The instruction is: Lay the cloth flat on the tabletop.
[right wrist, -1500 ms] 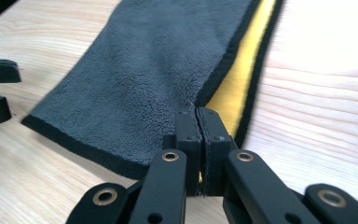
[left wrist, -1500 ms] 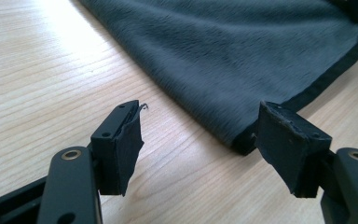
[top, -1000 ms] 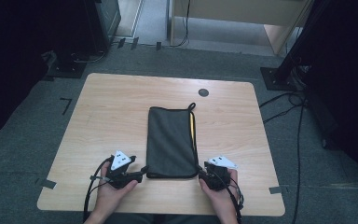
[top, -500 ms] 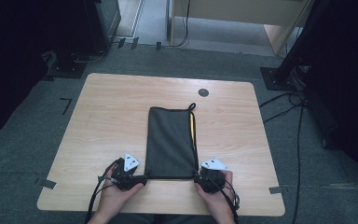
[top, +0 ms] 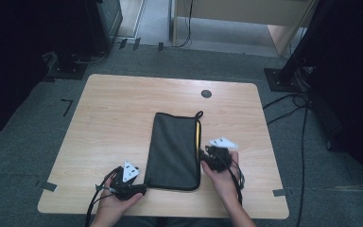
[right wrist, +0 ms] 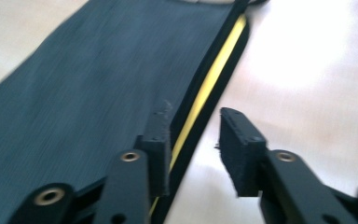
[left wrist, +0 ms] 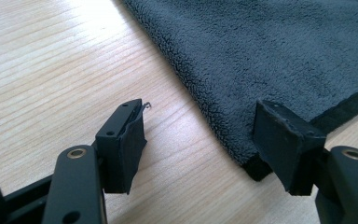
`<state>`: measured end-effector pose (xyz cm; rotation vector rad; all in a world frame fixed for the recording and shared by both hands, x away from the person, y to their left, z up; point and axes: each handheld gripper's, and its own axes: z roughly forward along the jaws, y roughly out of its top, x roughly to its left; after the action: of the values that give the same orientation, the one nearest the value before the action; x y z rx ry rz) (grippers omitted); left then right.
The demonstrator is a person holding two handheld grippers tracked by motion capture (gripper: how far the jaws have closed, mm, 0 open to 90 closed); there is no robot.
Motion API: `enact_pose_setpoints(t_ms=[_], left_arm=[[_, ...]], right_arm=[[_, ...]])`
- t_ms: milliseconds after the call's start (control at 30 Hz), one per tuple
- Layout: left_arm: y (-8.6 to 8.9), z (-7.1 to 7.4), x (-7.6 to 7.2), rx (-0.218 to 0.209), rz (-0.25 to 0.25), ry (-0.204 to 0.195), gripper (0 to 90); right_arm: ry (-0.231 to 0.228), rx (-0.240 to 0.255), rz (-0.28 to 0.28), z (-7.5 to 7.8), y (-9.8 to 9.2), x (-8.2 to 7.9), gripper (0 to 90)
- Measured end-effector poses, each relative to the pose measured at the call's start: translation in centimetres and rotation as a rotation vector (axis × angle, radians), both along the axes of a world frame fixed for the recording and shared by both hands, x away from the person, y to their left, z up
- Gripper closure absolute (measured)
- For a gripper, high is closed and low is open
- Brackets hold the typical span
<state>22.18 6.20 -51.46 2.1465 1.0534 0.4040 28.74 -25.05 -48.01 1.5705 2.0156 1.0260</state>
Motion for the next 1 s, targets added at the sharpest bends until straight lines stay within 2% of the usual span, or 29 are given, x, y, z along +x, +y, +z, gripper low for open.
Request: enact_pose_setpoints(t_ms=[67,100,133,167,267,300,333,367,433,467,567,633,667,733,767,833,900,933,1000], left_arm=[[0.0,0.0,0.0,-0.001,-0.001,-0.003,34.5],[0.0,0.0,0.0,-0.001,-0.001,-0.003,34.5],[0.1,0.0,0.0,0.0,-0.002,-0.003,34.5],[0.1,0.0,0.0,0.0,-0.002,-0.003,34.5],[0.1,0.0,-0.1,-0.001,-0.001,-0.002,34.5],[0.1,0.0,-0.1,-0.002,-0.001,-0.002,34.5],[0.1,0.0,-0.1,-0.001,-0.002,-0.002,34.5],[0.1,0.0,-0.1,-0.001,-0.002,-0.002,34.5],[0.1,0.0,-0.1,-0.001,-0.002,-0.002,34.5],[0.1,0.0,-0.1,-0.001,-0.002,-0.001,34.5],[0.1,0.0,-0.1,0.0,-0.001,-0.002,34.5],[0.1,0.0,-0.1,0.0,-0.001,-0.002,34.5],[0.1,0.0,-0.1,0.0,-0.001,-0.002,34.5],[0.1,0.0,-0.1,0.0,-0.001,-0.003,34.5],[0.1,0.0,-0.1,0.001,-0.001,-0.003,34.5],[0.1,0.0,-0.1,0.0,-0.001,-0.003,34.5],[0.1,0.0,-0.1,-0.001,-0.001,-0.003,34.5],[0.1,0.0,-0.1,-0.001,-0.001,-0.003,34.5],[0.1,0.0,-0.1,-0.001,-0.001,-0.003,34.5]], right_arm=[[0.009,0.015,-0.019,-0.2,0.2,2.8,71.7],[0.009,0.015,-0.019,-0.2,0.2,2.8,71.7],[0.017,0.022,-0.028,-0.4,0.7,5.0,72.4],[0.026,0.019,-0.04,-0.6,0.8,6.1,72.1],[0.059,-0.005,-0.128,-1.7,1.0,8.8,71.4],[0.07,0.012,-0.142,-1.9,0.9,9.3,70.7],[0.08,0.074,-0.143,-2.1,0.7,9.8,69.9],[0.087,0.127,-0.136,-2.3,0.6,10.1,69.2],[0.095,0.131,-0.149,-2.5,0.6,10.4,69.2],[0.116,0.112,-0.177,-2.8,0.8,10.7,69.3],[0.114,0.136,-0.177,-2.9,0.7,10.9,71.0],[0.123,0.134,-0.18,-2.8,0.7,10.9,73.2],[0.118,0.156,-0.156,-2.7,0.7,10.9,74.3],[0.116,0.163,-0.146,-2.7,0.8,10.9,73.8],[0.132,0.161,-0.134,-2.8,1.1,11.0,72.6],[0.137,0.15,-0.139,-2.9,1.1,11.0,72.9],[0.139,0.168,-0.158,-2.9,1.0,11.1,73.5],[0.152,0.188,-0.167,-2.9,0.9,11.2,76.5],[0.157,0.186,-0.167,-2.9,0.9,11.2,77.8]])
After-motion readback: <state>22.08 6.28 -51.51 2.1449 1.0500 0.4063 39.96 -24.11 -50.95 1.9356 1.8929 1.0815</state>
